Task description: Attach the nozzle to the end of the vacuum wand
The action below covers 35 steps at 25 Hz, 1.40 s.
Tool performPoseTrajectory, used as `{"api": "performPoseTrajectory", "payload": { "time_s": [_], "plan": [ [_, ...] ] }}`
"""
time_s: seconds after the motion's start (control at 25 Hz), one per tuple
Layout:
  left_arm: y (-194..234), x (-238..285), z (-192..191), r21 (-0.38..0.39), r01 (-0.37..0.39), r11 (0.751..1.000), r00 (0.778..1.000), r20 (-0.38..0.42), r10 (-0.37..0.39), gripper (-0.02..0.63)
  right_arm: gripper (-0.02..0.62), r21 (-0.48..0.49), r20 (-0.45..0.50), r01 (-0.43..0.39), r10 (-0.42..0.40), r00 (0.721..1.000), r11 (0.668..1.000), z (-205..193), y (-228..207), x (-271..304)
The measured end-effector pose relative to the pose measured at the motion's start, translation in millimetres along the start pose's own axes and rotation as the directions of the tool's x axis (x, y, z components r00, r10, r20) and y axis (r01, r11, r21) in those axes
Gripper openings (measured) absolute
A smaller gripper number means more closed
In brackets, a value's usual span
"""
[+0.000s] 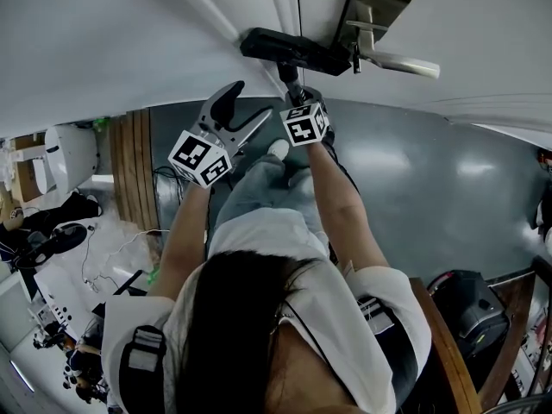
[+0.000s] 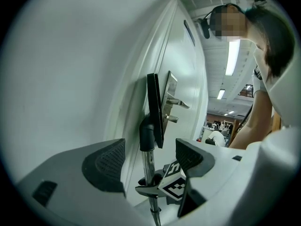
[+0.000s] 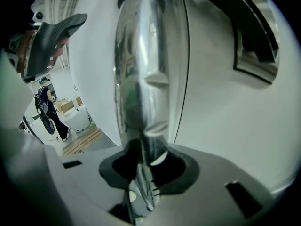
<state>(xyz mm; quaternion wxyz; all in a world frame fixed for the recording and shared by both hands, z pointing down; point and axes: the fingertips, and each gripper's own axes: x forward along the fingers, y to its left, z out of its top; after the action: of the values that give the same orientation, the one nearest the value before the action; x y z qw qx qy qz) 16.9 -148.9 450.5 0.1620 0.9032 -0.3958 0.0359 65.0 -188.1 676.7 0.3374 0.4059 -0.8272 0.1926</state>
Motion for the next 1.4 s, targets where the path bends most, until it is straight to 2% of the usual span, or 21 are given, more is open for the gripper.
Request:
{"api": "performPoseTrajectory", "payload": {
  "time_s": [0.4,0.64,0.76,0.8,0.84,0.88,0.92,1.2,1.4],
  "plan": [
    [-8,8,-9,-0.004,0.032,0.999,0.999,-0.017,-0.032,0.322,0.114,0.015,-0.001,0.012,-0.012,1.000,1.000,-1,-1,2],
    [0,5,-13,-0.009,0.007,1.000,1.000,-0.022,-0.007,0.322,0.117,0.032,0.012,0.006,-0.006,1.000,0.999,-1,-3,5],
    [4,5,-14,-0.015,-0.007,1.000,1.000,-0.023,0.007,0.322,0.127,0.071,0.037,-0.012,0.009,0.999,0.997,1,-3,5],
    [4,6,-14,-0.014,-0.007,1.000,1.000,-0.025,0.006,0.322,0.136,0.093,0.053,-0.024,0.019,0.998,0.995,3,-3,5],
    [4,7,-14,-0.013,-0.006,1.000,1.000,-0.028,0.005,0.322,0.182,0.114,0.069,-0.035,0.027,0.997,0.993,7,-3,5],
    [4,9,-15,-0.012,-0.005,1.000,0.999,-0.032,0.004,0.322,0.257,0.128,0.081,-0.041,0.031,0.996,0.991,10,-3,6],
    [4,10,-16,-0.011,-0.003,1.000,0.999,-0.036,0.003,0.322,0.271,0.135,0.087,-0.044,0.032,0.996,0.990,12,-4,7],
    [6,17,-26,-0.007,-0.018,1.000,0.998,-0.068,0.017,0.322,0.322,0.139,0.080,-0.048,0.037,0.996,0.989,11,-1,6],
    [9,17,-33,-0.029,-0.028,0.999,0.996,-0.085,0.025,0.322,0.347,0.150,0.099,-0.021,0.006,0.995,0.988,9,-7,-7]
  ]
}}
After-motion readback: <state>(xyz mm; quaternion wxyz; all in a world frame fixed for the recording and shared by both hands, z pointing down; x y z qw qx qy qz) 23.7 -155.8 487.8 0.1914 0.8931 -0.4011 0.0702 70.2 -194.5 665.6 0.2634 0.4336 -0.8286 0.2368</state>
